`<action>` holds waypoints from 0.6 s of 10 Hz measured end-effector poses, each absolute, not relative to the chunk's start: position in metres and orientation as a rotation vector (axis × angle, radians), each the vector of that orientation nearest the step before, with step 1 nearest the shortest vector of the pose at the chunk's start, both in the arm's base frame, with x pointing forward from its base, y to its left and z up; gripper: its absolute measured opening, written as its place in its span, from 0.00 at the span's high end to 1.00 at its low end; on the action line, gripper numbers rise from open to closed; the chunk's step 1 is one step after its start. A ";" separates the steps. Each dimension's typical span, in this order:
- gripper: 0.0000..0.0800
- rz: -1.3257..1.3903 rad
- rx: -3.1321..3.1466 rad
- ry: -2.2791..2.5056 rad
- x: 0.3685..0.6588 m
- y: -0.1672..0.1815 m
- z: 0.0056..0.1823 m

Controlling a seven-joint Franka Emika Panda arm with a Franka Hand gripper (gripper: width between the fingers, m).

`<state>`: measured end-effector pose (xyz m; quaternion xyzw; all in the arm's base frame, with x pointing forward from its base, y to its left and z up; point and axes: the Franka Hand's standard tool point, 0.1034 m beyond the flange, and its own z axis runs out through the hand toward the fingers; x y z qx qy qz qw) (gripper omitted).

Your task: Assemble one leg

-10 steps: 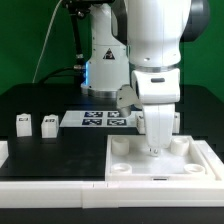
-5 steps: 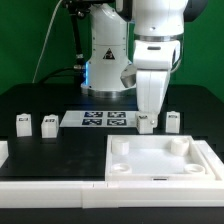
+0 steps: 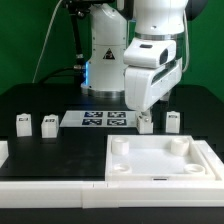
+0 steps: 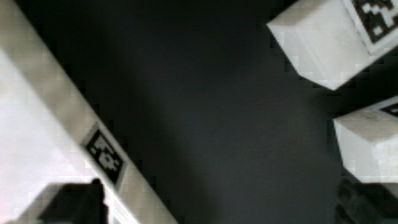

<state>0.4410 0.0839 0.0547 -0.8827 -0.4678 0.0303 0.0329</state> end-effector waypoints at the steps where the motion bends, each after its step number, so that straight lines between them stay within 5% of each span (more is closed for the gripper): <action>1: 0.19 0.107 -2.854 -1.144 0.436 0.087 0.054; 6: 0.19 0.193 -3.050 -0.005 0.417 0.121 0.049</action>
Offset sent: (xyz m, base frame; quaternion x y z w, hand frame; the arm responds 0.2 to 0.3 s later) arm -0.0197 0.0234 -0.0062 0.0367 -0.0137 0.3935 0.9185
